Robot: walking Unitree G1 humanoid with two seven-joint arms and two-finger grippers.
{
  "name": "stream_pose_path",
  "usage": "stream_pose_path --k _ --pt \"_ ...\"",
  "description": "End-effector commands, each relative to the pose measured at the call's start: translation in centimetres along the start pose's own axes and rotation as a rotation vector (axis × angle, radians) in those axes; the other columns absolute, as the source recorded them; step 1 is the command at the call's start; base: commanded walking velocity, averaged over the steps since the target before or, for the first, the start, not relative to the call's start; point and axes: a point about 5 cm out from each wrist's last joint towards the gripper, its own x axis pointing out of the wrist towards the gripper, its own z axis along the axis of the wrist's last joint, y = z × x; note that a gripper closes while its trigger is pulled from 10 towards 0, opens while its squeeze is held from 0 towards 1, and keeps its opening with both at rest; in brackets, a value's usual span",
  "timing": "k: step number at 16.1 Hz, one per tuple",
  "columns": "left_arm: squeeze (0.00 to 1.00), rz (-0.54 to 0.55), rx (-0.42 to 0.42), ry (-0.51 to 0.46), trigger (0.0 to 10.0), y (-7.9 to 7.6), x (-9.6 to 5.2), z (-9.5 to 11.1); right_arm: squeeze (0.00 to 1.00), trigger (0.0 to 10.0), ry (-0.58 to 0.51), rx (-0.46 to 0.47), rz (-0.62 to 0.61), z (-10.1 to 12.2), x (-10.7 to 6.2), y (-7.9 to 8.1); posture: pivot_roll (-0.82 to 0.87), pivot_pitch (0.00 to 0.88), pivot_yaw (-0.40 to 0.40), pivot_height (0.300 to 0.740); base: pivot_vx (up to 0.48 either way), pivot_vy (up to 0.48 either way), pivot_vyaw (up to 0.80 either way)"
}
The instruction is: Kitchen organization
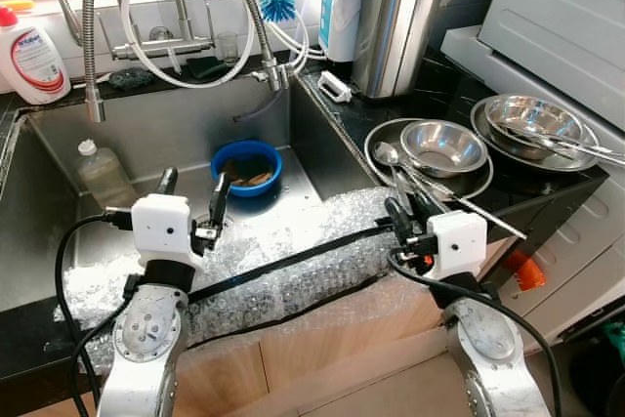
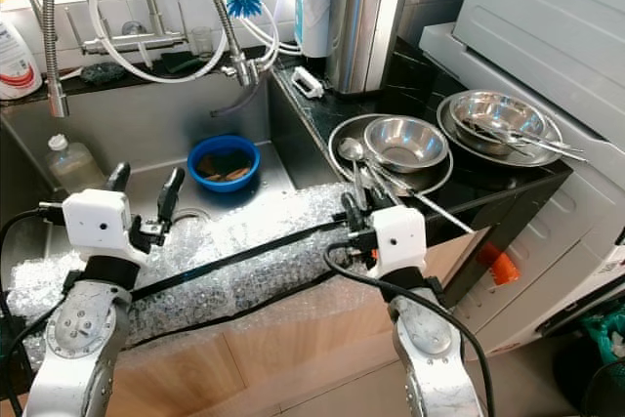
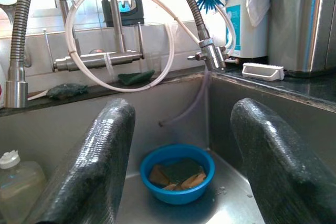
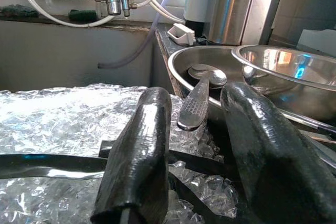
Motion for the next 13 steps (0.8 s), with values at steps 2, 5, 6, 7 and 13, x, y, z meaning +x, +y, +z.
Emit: stream_pose_path --k 2,5,6,7,13 --pt "0.00 -0.008 -0.002 0.015 10.0 -0.20 -0.12 -0.37 0.00 10.0 0.001 -0.009 -0.013 -0.04 0.13 -0.42 0.02 0.025 -0.040 0.740 0.000 0.000 0.00" --pt "0.00 -0.007 -0.004 0.017 10.0 -0.18 -0.12 -0.41 0.00 10.0 0.003 -0.009 -0.010 -0.05 0.20 -0.35 0.02 0.026 -0.040 0.740 0.000 0.000 0.00" --pt "0.00 -0.008 -0.004 0.017 10.0 -0.21 -0.11 -0.39 0.00 10.0 0.001 -0.008 -0.010 0.00 0.25 -0.34 0.02 0.026 -0.040 0.740 0.000 0.000 0.00" --pt "0.00 -0.008 -0.004 0.017 10.0 -0.18 -0.10 -0.40 0.00 0.8 0.001 -0.007 -0.010 0.01 0.28 -0.32 0.02 0.025 -0.041 0.740 0.000 0.000 0.00" --pt "0.00 -0.011 0.000 0.016 10.0 -0.19 -0.01 -0.39 0.00 0.0 -0.001 -0.005 -0.011 0.08 0.36 -0.43 0.02 0.028 -0.040 0.740 0.000 0.000 0.00"
